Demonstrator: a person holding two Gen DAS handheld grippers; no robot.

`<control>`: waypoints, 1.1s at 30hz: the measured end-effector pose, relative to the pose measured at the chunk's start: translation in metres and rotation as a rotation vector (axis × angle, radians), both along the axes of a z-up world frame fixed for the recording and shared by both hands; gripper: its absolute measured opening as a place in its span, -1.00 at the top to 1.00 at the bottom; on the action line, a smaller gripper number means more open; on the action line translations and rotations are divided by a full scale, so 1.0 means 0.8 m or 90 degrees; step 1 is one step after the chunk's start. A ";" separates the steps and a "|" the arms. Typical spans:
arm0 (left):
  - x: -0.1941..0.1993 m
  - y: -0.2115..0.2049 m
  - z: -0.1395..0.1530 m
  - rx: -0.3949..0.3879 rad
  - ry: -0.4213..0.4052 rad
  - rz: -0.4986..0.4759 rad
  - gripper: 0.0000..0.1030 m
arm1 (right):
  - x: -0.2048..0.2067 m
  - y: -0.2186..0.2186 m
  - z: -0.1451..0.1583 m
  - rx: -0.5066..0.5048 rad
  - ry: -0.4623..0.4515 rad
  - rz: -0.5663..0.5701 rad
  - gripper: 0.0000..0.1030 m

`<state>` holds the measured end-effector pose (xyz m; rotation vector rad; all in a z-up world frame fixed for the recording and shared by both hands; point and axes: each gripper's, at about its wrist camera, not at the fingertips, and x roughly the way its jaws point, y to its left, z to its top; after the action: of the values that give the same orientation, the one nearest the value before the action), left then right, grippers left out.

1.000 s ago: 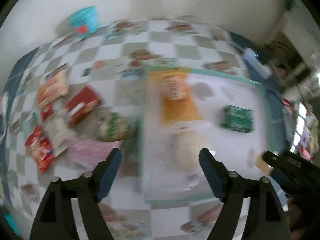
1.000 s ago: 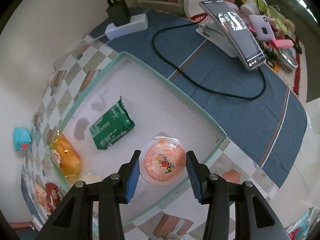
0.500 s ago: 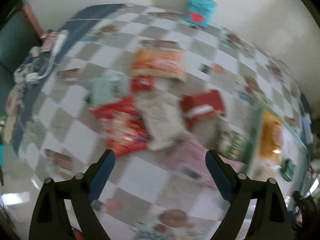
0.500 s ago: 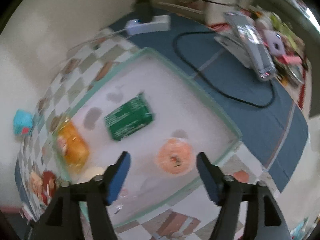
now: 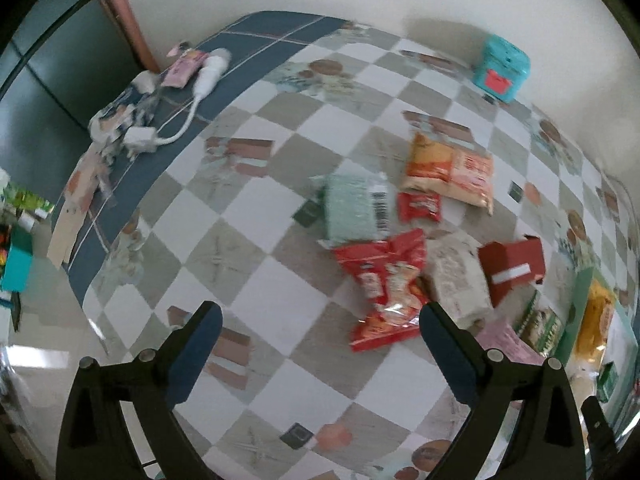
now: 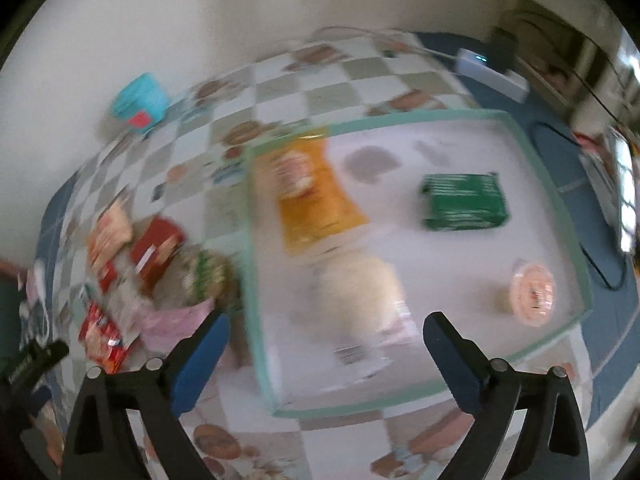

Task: Organize snacks
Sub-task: 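Move both tools back toward the remaining snacks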

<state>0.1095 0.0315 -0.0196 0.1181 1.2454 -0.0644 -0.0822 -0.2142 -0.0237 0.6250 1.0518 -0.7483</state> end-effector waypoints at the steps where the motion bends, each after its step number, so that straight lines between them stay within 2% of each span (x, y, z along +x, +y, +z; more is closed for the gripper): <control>1: 0.001 0.005 0.000 -0.001 0.000 0.006 -0.92 | 0.003 0.006 0.000 -0.002 -0.001 0.013 -0.94; 8: 0.011 0.033 -0.015 0.001 0.025 0.045 -0.92 | 0.047 0.048 -0.011 -0.022 0.008 0.105 -0.96; 12: 0.015 0.029 -0.034 0.051 0.038 0.044 -0.92 | 0.066 0.070 -0.024 -0.021 0.017 0.161 -0.96; 15: 0.017 0.028 -0.051 0.040 0.071 0.043 -0.92 | 0.080 0.087 -0.037 -0.036 0.045 0.200 -0.96; 24: 0.019 0.023 -0.068 0.036 0.101 0.053 -0.92 | 0.111 0.113 -0.071 -0.111 0.135 0.274 -0.96; 33: 0.025 0.012 -0.070 0.016 0.107 0.046 -0.92 | 0.125 0.131 -0.072 -0.197 0.175 0.328 -0.96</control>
<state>0.1293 0.0414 -0.0755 0.0907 1.4174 0.0032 0.0174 -0.1096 -0.0811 -0.0264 1.2503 -0.5310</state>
